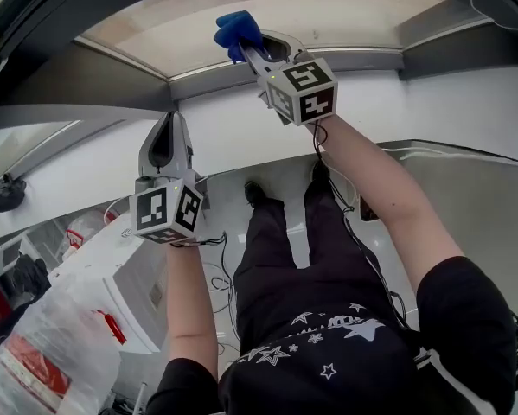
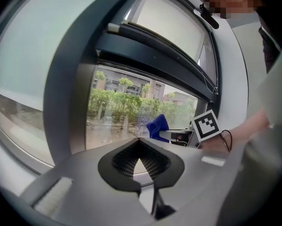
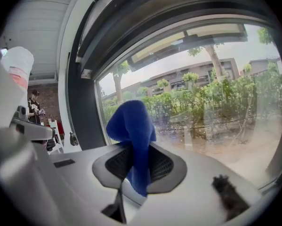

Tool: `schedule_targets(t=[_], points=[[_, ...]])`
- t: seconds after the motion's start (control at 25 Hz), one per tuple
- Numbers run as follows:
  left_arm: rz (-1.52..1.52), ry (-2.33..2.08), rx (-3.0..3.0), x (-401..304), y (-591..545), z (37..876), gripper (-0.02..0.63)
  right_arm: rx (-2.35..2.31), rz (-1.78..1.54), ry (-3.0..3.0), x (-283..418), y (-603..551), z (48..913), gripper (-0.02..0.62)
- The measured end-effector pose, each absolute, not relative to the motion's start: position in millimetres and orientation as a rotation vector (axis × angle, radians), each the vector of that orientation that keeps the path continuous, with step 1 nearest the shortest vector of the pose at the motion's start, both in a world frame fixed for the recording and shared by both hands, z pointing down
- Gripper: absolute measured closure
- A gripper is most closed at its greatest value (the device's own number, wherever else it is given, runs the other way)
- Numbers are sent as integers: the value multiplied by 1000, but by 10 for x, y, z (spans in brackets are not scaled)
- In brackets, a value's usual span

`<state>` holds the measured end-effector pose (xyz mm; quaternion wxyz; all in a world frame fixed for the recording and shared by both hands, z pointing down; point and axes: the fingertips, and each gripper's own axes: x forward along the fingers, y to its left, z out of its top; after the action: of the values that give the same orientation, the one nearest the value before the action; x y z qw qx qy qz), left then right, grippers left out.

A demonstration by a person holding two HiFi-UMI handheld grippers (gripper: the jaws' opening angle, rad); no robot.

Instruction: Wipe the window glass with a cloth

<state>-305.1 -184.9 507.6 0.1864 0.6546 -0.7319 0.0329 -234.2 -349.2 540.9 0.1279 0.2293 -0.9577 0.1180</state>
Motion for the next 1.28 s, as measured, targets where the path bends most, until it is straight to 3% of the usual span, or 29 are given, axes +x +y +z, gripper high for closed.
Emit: schedule_targets(t=[0.72, 1.04, 1.28], points=[[239, -1742, 2204, -473, -3554, 5026, 597, 1244, 495, -2683, 770, -5158, 5495, 522], [251, -1635, 2299, 314, -4054, 5042, 597, 1473, 556, -2591, 1807, -5602, 5570, 522], [216, -1540, 2324, 757, -4297, 5137, 597, 1537, 584, -2541, 2181, -5691, 5656, 522]])
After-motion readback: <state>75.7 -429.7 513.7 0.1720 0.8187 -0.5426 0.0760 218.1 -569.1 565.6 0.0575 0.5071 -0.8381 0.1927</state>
